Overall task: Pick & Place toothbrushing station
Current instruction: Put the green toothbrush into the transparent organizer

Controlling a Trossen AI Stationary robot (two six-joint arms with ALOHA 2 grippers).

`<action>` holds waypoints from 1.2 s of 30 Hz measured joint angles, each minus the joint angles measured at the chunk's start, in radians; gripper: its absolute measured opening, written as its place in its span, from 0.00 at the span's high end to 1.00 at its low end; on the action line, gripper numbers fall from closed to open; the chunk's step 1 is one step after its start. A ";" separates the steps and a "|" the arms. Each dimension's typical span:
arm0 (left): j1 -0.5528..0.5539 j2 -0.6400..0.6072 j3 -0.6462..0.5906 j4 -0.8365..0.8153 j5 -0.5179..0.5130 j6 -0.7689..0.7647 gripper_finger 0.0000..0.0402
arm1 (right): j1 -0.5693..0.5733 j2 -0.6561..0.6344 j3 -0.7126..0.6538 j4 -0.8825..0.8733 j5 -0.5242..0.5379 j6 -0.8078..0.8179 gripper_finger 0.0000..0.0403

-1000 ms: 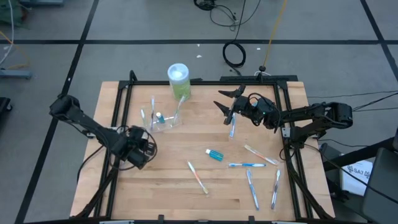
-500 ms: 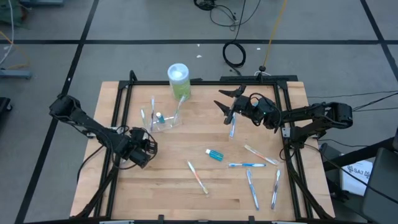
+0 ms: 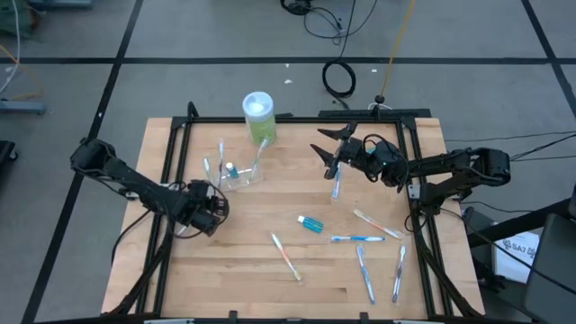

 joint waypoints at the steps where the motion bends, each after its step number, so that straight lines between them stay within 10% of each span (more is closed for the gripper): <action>1: 0.005 0.000 0.000 0.000 -0.010 0.009 0.55 | 0.000 0.000 0.000 0.000 0.000 0.000 0.43; 17: 0.092 0.075 0.000 0.079 0.041 0.196 0.55 | 0.000 0.000 0.000 0.000 0.000 0.000 0.43; 36: 0.144 0.063 0.003 0.068 0.123 0.260 0.91 | 0.000 0.000 0.000 -0.001 0.000 0.000 0.43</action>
